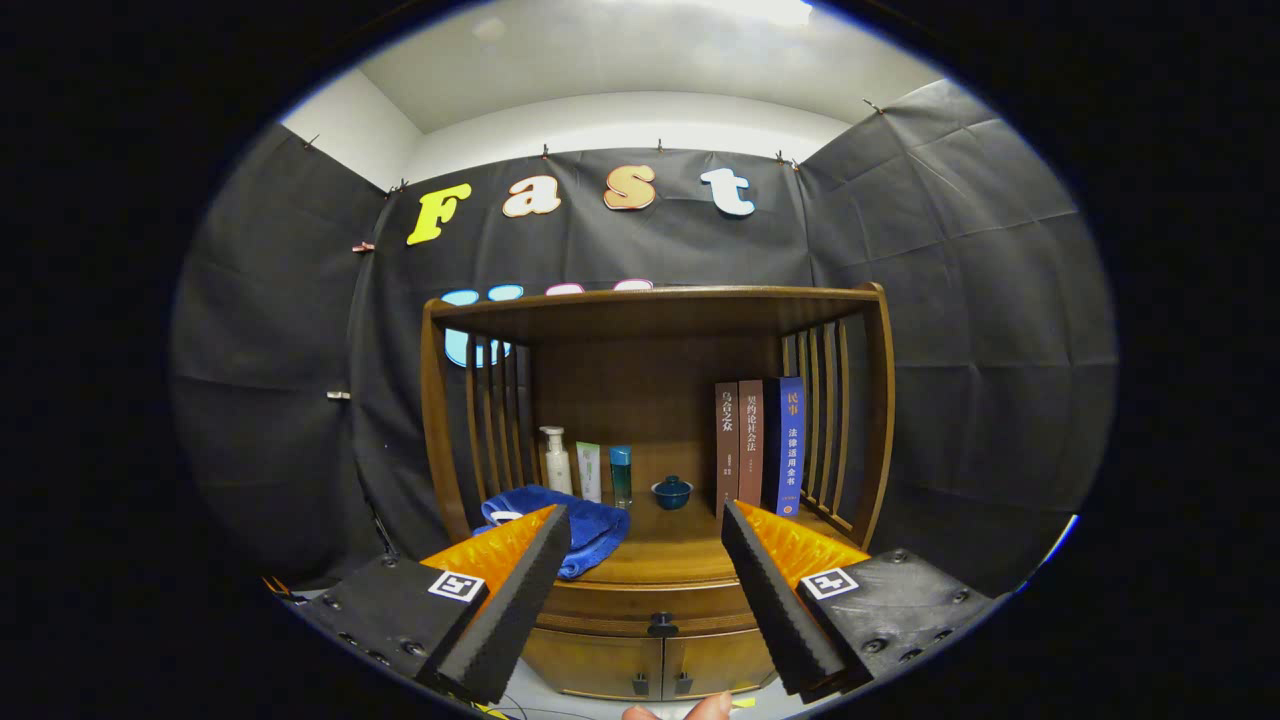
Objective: Pull open the drawer, take out the items inside it, and place them on the countertop above the cabinet.
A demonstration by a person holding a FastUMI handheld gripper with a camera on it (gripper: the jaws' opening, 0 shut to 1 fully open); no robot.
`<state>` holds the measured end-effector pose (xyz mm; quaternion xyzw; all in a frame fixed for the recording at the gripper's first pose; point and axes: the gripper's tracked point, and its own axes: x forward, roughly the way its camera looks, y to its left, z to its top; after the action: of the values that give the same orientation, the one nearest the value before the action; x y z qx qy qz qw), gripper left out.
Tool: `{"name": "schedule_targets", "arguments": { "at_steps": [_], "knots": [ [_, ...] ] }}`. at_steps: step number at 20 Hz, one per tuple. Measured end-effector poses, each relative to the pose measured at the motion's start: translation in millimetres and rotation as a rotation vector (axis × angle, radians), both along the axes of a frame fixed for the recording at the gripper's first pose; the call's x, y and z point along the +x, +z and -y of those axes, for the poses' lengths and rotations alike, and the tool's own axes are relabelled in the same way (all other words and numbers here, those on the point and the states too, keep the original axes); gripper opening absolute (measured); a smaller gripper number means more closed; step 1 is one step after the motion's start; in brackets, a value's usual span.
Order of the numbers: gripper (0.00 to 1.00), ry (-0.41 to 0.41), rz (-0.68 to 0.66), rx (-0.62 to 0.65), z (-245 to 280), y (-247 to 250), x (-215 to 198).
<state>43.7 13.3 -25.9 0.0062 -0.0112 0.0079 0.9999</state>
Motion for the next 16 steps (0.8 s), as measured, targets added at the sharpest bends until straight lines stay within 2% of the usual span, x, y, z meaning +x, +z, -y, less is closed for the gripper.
{"name": "schedule_targets", "arguments": {
  "at_steps": [6,16],
  "knots": [
    [0.99,-0.020,-0.081,-0.012,2.4,-85.5,48.7],
    [1.00,-0.043,-0.237,0.029,9.3,-238.3,101.2]
  ]
}}
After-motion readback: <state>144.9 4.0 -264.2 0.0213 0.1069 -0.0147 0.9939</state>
